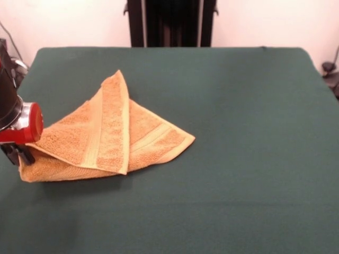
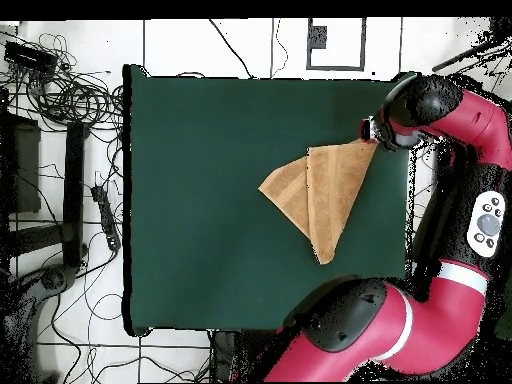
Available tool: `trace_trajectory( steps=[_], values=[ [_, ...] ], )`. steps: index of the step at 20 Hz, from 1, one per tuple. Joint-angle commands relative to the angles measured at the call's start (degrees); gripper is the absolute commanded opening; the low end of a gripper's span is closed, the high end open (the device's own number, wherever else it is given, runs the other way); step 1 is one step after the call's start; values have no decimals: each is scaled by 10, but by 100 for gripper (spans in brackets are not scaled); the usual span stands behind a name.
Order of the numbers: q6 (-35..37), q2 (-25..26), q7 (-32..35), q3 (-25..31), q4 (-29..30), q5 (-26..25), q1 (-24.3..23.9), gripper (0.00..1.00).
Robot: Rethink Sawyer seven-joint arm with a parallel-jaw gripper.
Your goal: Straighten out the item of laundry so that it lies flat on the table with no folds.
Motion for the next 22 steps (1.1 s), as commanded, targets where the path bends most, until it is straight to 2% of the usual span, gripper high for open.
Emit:
trace_trajectory(
  steps=[1,22],
  values=[
    [1,-5,-75,28,110,17,15,0],
    [11,-35,-55,22,129,18,18,0]
  ],
)
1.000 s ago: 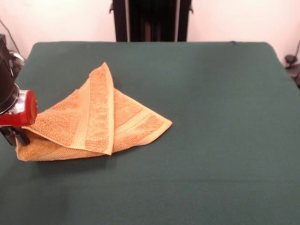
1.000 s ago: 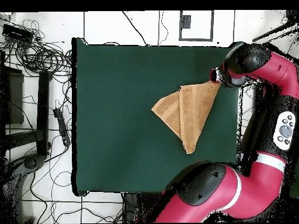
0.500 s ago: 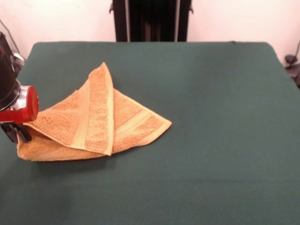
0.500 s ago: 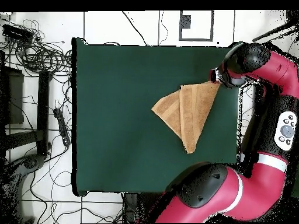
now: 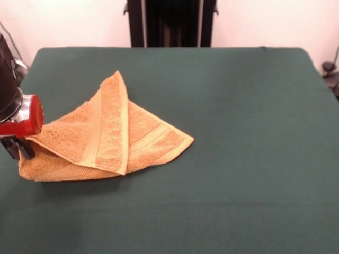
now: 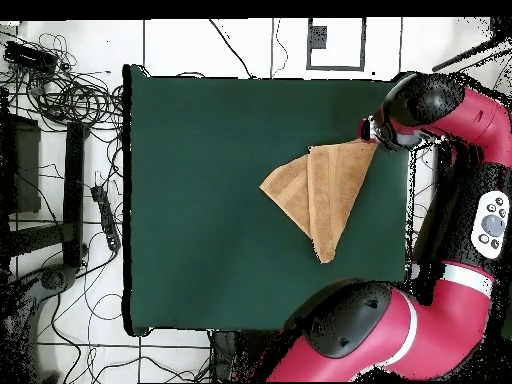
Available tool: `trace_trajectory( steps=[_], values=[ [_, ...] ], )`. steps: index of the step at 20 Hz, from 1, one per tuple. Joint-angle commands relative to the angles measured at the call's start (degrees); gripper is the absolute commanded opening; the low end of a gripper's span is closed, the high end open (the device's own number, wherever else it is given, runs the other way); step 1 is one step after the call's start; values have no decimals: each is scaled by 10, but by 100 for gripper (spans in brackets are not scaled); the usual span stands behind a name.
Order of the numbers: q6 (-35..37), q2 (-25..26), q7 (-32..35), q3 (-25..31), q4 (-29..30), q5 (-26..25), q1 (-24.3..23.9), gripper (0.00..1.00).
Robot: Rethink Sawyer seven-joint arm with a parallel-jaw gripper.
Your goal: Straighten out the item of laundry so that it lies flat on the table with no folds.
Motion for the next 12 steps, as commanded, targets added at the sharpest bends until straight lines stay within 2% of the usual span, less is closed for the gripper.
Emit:
trace_trajectory(
  steps=[1,6,12],
  values=[
    [15,-15,-54,22,103,17,20,0],
    [18,-15,-52,19,99,11,22,0],
    [56,-15,-55,15,80,4,27,0]
  ],
)
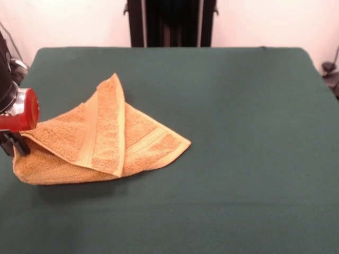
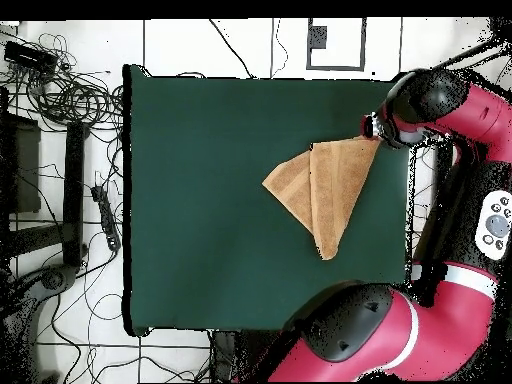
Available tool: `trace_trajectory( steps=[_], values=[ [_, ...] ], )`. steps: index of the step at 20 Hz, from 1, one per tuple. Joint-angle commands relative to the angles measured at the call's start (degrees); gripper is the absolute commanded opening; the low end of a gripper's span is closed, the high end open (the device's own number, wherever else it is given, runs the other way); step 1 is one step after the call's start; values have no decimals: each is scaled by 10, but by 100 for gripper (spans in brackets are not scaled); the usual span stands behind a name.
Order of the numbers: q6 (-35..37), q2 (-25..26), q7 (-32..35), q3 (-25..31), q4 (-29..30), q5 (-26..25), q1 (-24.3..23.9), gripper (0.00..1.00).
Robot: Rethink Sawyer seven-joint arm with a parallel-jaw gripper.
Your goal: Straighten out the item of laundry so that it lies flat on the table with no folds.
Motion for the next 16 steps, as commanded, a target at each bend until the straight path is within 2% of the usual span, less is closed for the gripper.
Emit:
trace_trajectory(
  steps=[1,10,16],
  values=[
    [63,-4,-55,14,75,2,27,0],
    [95,-10,-47,7,71,-5,33,0],
    [171,-7,-63,6,31,-20,40,0]
  ],
)
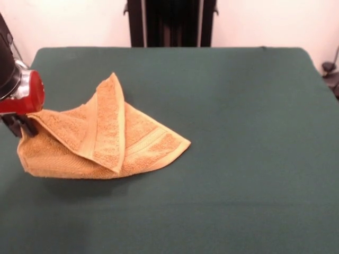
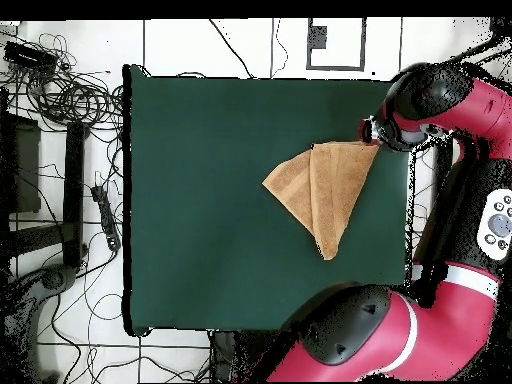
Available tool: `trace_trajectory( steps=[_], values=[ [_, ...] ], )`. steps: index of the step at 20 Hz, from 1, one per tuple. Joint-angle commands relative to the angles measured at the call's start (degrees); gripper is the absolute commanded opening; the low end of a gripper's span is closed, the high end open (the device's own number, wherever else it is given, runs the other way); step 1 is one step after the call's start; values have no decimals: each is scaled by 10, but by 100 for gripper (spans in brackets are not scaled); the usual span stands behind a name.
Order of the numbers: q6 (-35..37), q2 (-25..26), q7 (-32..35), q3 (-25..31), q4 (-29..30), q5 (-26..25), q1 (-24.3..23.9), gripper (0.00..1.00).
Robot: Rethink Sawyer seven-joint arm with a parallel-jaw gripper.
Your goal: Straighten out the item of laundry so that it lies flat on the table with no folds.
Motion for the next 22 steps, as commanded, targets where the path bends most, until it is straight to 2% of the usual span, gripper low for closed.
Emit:
trace_trajectory(
  steps=[1,10,16,22],
  values=[
    [103,2,-63,7,35,-18,36,0],
    [166,-3,-74,9,5,-38,43,0],
    [163,-10,-79,14,7,-39,41,0],
    [218,-10,-76,22,-30,-50,52,0]
  ],
)
